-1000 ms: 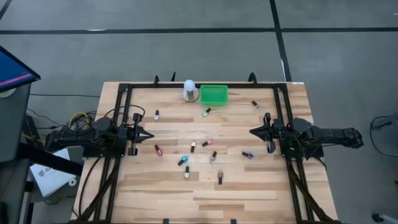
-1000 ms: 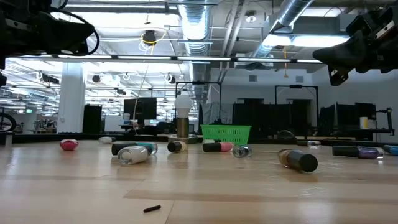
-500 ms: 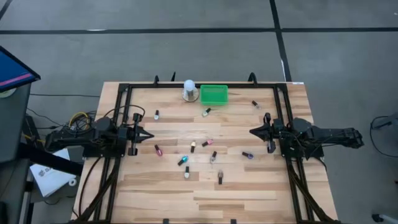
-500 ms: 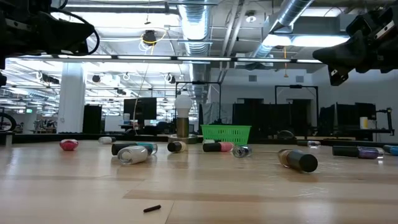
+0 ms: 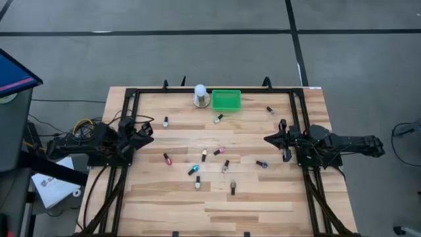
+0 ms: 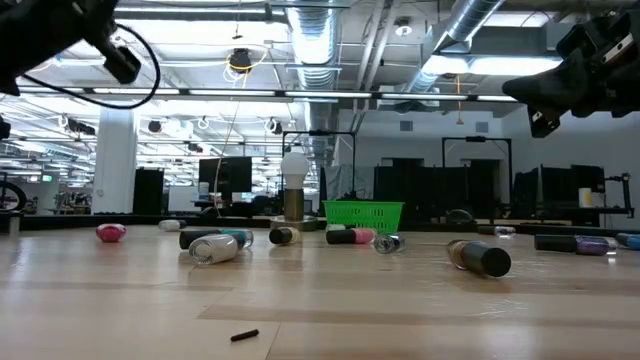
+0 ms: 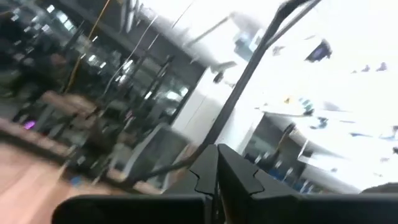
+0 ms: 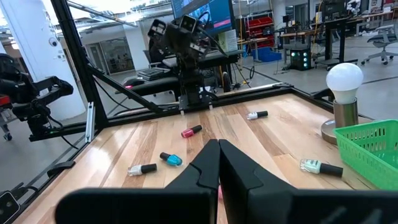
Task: Pick & Place Nail Polish
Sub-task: Put the white nail polish bottle into the green basket
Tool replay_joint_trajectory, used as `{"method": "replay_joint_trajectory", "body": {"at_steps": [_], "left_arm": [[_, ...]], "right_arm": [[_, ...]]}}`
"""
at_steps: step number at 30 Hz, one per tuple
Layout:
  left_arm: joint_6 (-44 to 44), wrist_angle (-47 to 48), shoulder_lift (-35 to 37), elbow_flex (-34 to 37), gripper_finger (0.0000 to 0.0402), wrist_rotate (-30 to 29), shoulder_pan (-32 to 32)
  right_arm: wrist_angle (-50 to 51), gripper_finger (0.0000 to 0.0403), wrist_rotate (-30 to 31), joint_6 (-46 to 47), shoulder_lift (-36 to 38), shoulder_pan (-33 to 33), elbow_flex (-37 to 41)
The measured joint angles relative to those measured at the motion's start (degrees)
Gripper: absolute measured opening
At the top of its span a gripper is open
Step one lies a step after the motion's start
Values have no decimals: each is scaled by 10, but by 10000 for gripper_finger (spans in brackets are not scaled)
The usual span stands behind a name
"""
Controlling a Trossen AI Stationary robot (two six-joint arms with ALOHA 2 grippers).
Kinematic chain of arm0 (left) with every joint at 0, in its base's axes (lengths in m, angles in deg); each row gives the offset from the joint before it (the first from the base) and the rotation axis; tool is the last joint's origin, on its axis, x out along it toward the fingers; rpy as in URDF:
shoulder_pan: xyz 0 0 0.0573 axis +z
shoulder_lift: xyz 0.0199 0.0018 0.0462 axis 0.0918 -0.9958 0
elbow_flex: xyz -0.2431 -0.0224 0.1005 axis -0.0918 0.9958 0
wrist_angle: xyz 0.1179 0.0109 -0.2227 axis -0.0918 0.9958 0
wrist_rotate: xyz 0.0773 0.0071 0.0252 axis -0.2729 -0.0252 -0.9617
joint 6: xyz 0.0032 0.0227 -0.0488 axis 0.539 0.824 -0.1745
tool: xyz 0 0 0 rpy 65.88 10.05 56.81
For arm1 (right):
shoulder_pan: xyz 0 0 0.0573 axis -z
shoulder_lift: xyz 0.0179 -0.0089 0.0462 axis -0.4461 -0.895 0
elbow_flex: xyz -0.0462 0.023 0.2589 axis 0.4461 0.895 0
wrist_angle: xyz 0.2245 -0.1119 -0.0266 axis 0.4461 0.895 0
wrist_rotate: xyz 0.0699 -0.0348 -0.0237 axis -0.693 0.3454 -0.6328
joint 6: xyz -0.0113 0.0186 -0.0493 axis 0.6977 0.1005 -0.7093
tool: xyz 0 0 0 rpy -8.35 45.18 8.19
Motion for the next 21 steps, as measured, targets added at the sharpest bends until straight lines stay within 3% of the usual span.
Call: {"method": "replay_joint_trajectory", "body": {"at_steps": [6, 14, 17, 21], "left_arm": [[28, -65, -18, 0, 2, -48, 0], [-3, -99, -51, -2, 2, -277, 0], [-24, -91, -88, -30, 2, -280, 0], [-24, -20, -172, -128, 1, -277, 0]], "right_arm": [[-15, 0, 0, 21, 0, -1, 0], [-26, 0, 0, 164, 0, 7, 0], [-26, 0, 0, 200, 0, 13, 0], [-73, 0, 0, 204, 0, 19, 0]]}}
